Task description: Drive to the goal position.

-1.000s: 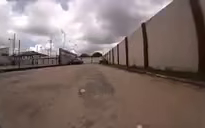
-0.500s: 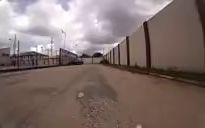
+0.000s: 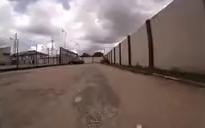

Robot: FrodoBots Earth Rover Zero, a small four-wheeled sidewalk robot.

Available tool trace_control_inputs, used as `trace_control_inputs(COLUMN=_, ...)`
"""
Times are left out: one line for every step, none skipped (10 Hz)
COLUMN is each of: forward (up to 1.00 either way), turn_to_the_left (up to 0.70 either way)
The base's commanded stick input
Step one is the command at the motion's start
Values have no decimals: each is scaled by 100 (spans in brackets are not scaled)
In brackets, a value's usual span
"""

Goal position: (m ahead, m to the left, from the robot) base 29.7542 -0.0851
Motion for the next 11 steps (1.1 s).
trace_control_inputs(forward=50, turn_to_the_left=-1)
trace_control_inputs(forward=50, turn_to_the_left=-1)
trace_control_inputs(forward=50, turn_to_the_left=-1)
trace_control_inputs(forward=50, turn_to_the_left=-1)
trace_control_inputs(forward=50, turn_to_the_left=-1)
trace_control_inputs(forward=50, turn_to_the_left=-1)
trace_control_inputs(forward=50, turn_to_the_left=-1)
trace_control_inputs(forward=50, turn_to_the_left=-1)
trace_control_inputs(forward=50, turn_to_the_left=-1)
trace_control_inputs(forward=50, turn_to_the_left=-1)
trace_control_inputs(forward=50, turn_to_the_left=-1)
